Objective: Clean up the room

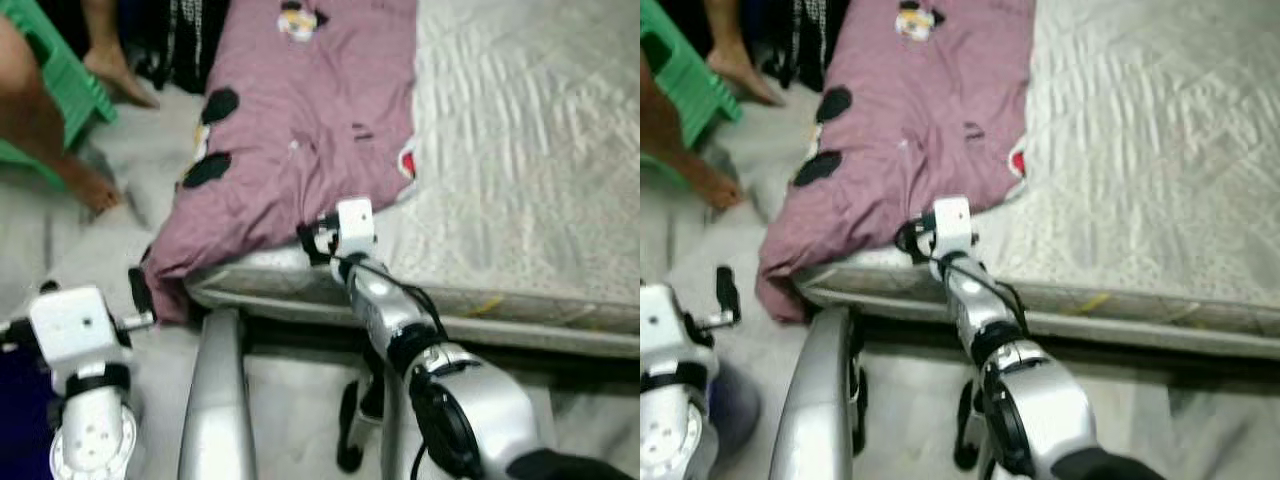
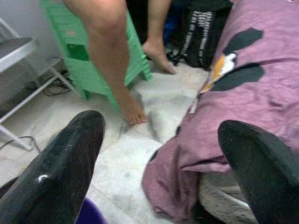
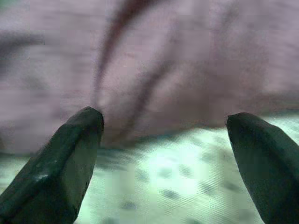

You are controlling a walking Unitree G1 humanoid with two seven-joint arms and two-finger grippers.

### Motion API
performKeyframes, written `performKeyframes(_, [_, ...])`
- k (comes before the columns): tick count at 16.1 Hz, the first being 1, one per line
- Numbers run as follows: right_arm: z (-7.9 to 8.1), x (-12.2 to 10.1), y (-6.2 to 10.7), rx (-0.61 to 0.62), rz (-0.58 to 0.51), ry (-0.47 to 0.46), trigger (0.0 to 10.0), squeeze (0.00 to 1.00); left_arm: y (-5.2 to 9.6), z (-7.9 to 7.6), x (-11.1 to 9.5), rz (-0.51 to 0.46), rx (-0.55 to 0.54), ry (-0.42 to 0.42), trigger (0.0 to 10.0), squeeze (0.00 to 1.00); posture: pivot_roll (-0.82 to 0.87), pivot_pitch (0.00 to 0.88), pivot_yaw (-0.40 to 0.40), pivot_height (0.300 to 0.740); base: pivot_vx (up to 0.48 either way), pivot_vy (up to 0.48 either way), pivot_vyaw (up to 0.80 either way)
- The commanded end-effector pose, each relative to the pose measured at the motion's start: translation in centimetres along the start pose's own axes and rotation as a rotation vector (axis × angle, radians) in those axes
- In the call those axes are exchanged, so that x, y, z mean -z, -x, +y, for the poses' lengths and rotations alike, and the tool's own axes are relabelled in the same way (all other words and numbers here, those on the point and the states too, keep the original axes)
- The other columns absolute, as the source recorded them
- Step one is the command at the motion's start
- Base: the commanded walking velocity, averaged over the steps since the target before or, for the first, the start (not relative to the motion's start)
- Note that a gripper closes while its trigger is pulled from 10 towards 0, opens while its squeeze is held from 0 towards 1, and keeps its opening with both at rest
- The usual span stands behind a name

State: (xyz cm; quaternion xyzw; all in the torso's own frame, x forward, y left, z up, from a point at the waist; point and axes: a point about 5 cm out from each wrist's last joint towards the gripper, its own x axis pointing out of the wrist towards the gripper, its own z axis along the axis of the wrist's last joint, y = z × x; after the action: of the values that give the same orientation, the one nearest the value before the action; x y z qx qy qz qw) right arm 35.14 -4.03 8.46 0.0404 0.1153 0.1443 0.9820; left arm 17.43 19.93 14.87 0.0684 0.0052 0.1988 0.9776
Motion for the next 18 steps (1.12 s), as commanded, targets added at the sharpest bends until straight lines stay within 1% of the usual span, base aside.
performKeyframes(1, [5.0,-1.0,-0.4,-0.083,-0.002,-0.104,10.0,0.0,0.5,0.1,-0.5,-0.01,0.002,-0.008,10.0,0.0,0.32,0.285,-0.047,0.554,0.0,0.0,0.0])
performKeyframes(2, [5.0,-1.3,-0.5,-0.084,-0.011,-0.119,10.0,0.0,0.7,0.1,-0.5,-0.004,0.002,-0.005,10.0,0.0,0.32,0.295,-0.044,0.554,0.0,0.0,0.0])
performKeyframes(4, [5.5,-1.5,-0.5,-0.095,-0.02,-0.148,10.0,0.0,0.9,-0.2,-0.6,0.002,0.006,0.003,10.0,0.0,0.31,0.321,-0.038,0.554,0.0,0.0,0.0])
performKeyframes(6, [6.5,-2.4,-0.7,-0.148,-0.026,-0.228,10.0,0.0,0.8,-0.5,-0.9,0.0,0.014,0.013,10.0,0.0,0.3,0.335,-0.035,0.554,0.0,0.0,0.0])
performKeyframes(7, [6.7,-2.9,-0.7,-0.17,-0.038,-0.236,10.0,0.0,0.8,-0.5,-0.9,0.001,0.016,0.015,10.0,0.0,0.3,0.347,-0.03,0.554,0.0,0.0,0.0])
performKeyframes(9, [7.6,-3.4,-0.7,-0.26,-0.026,-0.276,10.0,0.0,1.3,-0.5,-0.8,0.014,0.021,0.016,10.0,0.0,0.28,0.365,-0.025,0.554,0.0,0.0,0.0])
performKeyframes(10, [8.2,-3.5,-0.6,-0.329,-0.002,-0.314,10.0,0.0,1.5,-0.6,-0.5,0.031,0.027,0.019,10.0,0.0,0.27,0.373,-0.023,0.554,0.0,0.0,0.0])
performKeyframes(12, [8.1,-3.9,-0.6,-0.416,0.029,-0.429,10.0,0.0,1.5,-1.1,-0.4,0.041,0.037,0.026,10.0,0.0,0.27,0.378,-0.022,0.554,0.0,0.0,0.0])
performKeyframes(13, [8.0,-4.1,-0.6,-0.423,0.026,-0.442,10.0,0.0,1.4,-1.1,-0.4,0.041,0.038,0.027,10.0,0.0,0.26,0.376,-0.022,0.554,0.0,0.0,0.0])
performKeyframes(14, [7.3,-4.9,-0.8,-0.406,-0.004,-0.446,10.0,0.0,1.3,-1.2,-0.5,0.04,0.038,0.029,10.0,0.0,0.26,0.375,-0.022,0.554,0.0,0.0,0.0])
performKeyframes(15, [6.6,-5.7,-1.1,-0.358,-0.049,-0.435,10.0,0.0,1.2,-1.2,-0.5,0.038,0.038,0.028,10.0,0.0,0.27,0.374,-0.022,0.554,0.0,0.0,0.0])
performKeyframes(16, [6.0,-6.4,-1.2,-0.307,-0.086,-0.444,10.0,0.0,1.2,-1.1,-0.5,0.037,0.034,0.026,10.0,0.0,0.27,0.373,-0.023,0.554,0.0,0.0,0.0])
performKeyframes(17, [6.0,-6.4,-1.2,-0.307,-0.086,-0.444,10.0,0.0,1.2,-1.1,-0.5,0.037,0.034,0.026,10.0,0.0,0.27,0.373,-0.023,0.554,0.0,0.0,0.0])
performKeyframes(18, [6.1,-6.7,-1.2,-0.303,-0.094,-0.466,10.0,0.0,1.2,-1.0,-0.5,0.037,0.029,0.025,10.0,0.0,0.27,0.373,-0.023,0.554,0.0,0.0,0.0])
